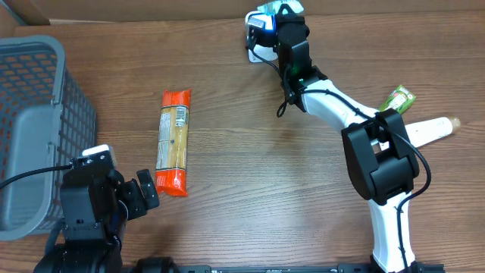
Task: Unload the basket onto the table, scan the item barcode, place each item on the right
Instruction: 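Carry the teal packet to the right table edge and release, then move the right gripper to the San Remo pasta packet and grasp it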
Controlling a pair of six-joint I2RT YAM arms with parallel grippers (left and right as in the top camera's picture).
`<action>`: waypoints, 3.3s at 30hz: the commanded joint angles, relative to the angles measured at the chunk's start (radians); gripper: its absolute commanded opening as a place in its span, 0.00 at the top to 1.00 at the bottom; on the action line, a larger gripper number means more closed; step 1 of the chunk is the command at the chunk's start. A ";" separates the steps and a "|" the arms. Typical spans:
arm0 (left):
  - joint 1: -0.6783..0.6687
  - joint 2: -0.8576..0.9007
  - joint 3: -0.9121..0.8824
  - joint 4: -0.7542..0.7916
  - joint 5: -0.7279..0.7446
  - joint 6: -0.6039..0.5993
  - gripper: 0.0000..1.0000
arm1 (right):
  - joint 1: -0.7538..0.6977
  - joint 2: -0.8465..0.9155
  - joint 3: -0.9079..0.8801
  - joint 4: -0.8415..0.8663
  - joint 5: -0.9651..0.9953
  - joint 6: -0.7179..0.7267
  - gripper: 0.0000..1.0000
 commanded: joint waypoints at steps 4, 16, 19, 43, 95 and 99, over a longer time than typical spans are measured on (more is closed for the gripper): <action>0.005 -0.003 -0.002 0.003 -0.016 -0.010 0.01 | 0.028 -0.126 0.013 -0.009 0.024 0.139 0.96; 0.005 -0.003 -0.002 0.003 -0.016 -0.010 0.00 | 0.086 -0.606 0.013 -0.817 -0.126 1.113 0.96; 0.005 -0.003 -0.002 0.003 -0.016 -0.010 0.00 | 0.011 -0.741 0.013 -1.043 -0.272 1.409 0.96; 0.005 -0.003 -0.002 0.003 -0.016 -0.010 0.00 | -0.825 -0.485 -0.146 -1.668 -0.524 1.903 0.67; 0.005 -0.003 -0.002 0.003 -0.016 -0.010 0.00 | 0.434 0.177 0.298 -1.101 -0.864 1.911 0.25; 0.005 -0.003 -0.002 0.003 -0.016 -0.010 0.01 | 0.431 0.210 0.298 -1.101 -0.823 1.911 0.31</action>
